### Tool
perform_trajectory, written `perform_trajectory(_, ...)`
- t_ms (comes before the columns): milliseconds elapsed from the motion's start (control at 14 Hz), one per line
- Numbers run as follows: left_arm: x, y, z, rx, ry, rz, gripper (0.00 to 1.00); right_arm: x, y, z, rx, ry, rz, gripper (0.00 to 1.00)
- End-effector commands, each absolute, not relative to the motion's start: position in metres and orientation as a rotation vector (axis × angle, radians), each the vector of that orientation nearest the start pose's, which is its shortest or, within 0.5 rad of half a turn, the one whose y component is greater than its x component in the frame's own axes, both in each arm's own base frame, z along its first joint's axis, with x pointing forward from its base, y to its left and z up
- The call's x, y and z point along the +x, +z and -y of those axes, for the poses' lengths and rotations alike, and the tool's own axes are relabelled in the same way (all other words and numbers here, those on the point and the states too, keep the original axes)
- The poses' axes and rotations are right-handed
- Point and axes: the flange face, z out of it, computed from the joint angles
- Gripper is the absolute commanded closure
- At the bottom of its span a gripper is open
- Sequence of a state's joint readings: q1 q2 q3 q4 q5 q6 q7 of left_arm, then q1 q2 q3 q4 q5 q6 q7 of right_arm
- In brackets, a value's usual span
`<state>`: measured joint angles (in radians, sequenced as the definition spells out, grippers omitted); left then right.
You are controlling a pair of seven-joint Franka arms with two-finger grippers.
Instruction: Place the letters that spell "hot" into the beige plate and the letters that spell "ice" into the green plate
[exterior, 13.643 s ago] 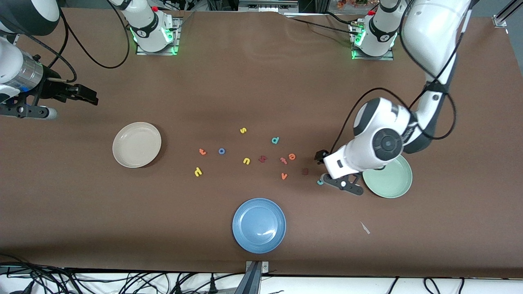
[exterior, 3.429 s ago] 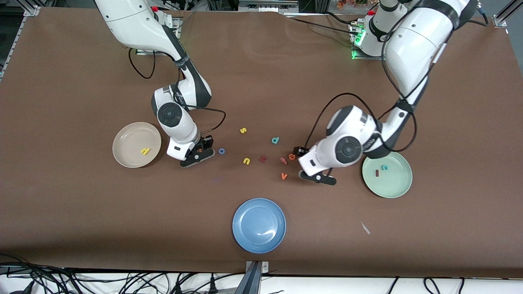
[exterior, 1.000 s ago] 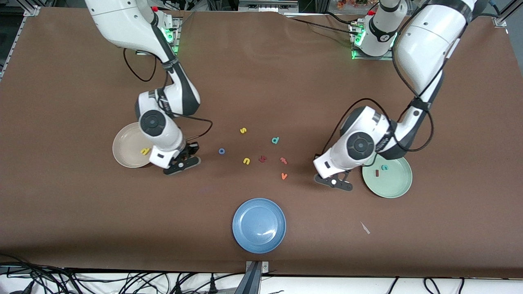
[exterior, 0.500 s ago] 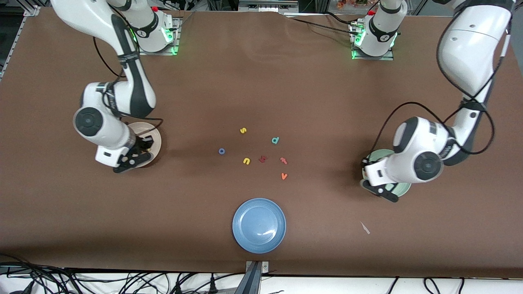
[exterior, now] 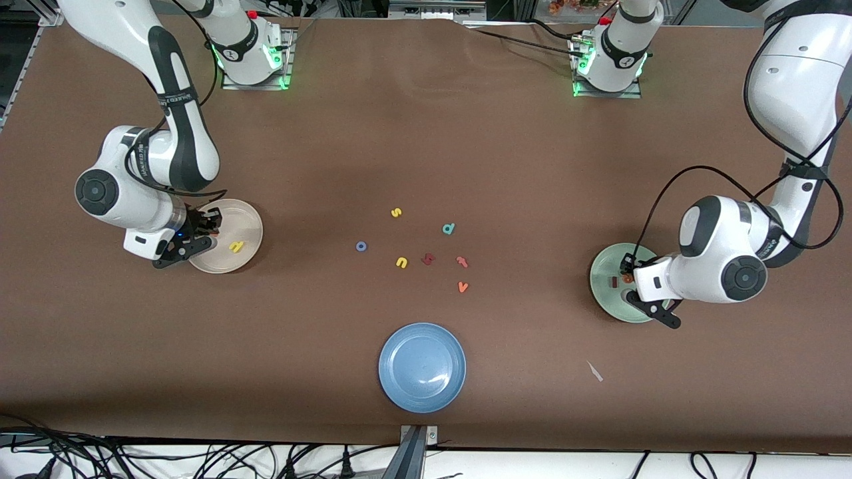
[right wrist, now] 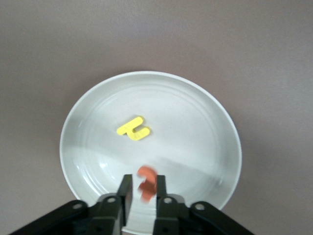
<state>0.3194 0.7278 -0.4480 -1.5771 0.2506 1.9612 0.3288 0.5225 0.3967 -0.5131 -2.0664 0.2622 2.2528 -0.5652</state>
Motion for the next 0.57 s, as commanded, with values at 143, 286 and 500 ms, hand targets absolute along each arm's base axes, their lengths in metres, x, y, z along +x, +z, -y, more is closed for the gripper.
perform_trajectory(143, 0.669, 0.255, 0.046, -3.125, 0.380, -0.870, 0.00, 0.571, 0.253, -0.016, -3.001, 0.181, 0.563, 0.00)
perform_trajectory(286, 0.670, 0.289, 0.074, -3.124, 0.386, -0.893, 0.00, 0.577, 0.259, -0.026, -3.009, 0.155, 0.510, 0.00)
perform_trajectory(500, 0.660, 0.345, 0.098, -3.114, 0.439, -0.826, 0.00, 0.585, 0.268, -0.086, -3.038, 0.133, 0.264, 0.00)
